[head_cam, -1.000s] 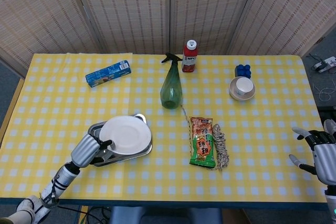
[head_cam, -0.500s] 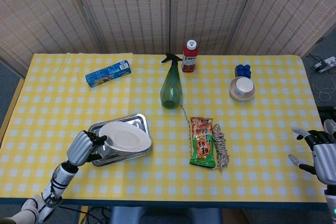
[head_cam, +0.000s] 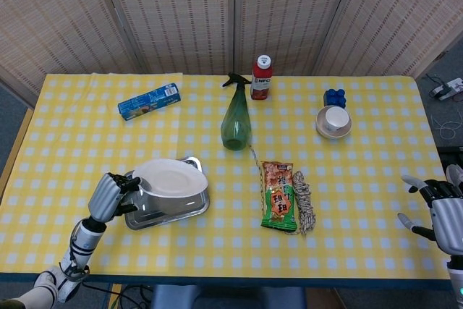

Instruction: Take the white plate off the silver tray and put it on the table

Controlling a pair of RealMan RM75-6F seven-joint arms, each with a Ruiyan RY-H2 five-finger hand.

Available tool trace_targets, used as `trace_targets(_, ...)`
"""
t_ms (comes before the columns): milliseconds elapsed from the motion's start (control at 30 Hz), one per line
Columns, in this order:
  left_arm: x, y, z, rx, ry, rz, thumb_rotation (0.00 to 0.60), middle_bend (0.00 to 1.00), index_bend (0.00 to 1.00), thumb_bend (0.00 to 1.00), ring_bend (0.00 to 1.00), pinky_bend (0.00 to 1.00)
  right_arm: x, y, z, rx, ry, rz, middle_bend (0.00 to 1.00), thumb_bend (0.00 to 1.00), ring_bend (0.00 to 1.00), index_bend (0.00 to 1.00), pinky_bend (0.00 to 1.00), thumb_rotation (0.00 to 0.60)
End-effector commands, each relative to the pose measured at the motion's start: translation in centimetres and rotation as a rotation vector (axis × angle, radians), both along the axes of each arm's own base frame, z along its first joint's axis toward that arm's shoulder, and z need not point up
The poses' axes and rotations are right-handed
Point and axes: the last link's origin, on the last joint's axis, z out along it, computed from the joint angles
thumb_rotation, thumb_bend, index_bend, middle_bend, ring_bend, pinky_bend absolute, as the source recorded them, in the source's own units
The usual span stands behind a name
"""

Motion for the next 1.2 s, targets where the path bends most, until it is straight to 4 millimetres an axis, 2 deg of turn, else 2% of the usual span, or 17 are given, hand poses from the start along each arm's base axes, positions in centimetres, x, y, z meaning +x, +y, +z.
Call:
trace_targets(33,-0.2,0.7,0.4,0.016,-0.001,0.022,0.6,1.0,0.76,0.48,1.0,1.0,0.0,0.0,0.0,0.001,0.001,-0.001,0.43,0.12,0.3,0.26,0.28,0.6)
trace_targets(500,0.3,5.2,1.5,0.095,0.014,0.101,0.6,1.0,0.76,0.48,1.0,1.0,0.1,-0.2,-0.3,0.01,0.01,-0.004,0.43,0.12,0.3,0.26,0.28,0.6)
trace_targets(1200,2.0,10.3,1.2,0.096,0.146,0.163,0.6,1.0,0.76,0.48,1.0,1.0,-0.1,-0.4,-0.4,0.016,0.014,-0.015,0.43,0.12,0.3,0.26,0.28,0.6)
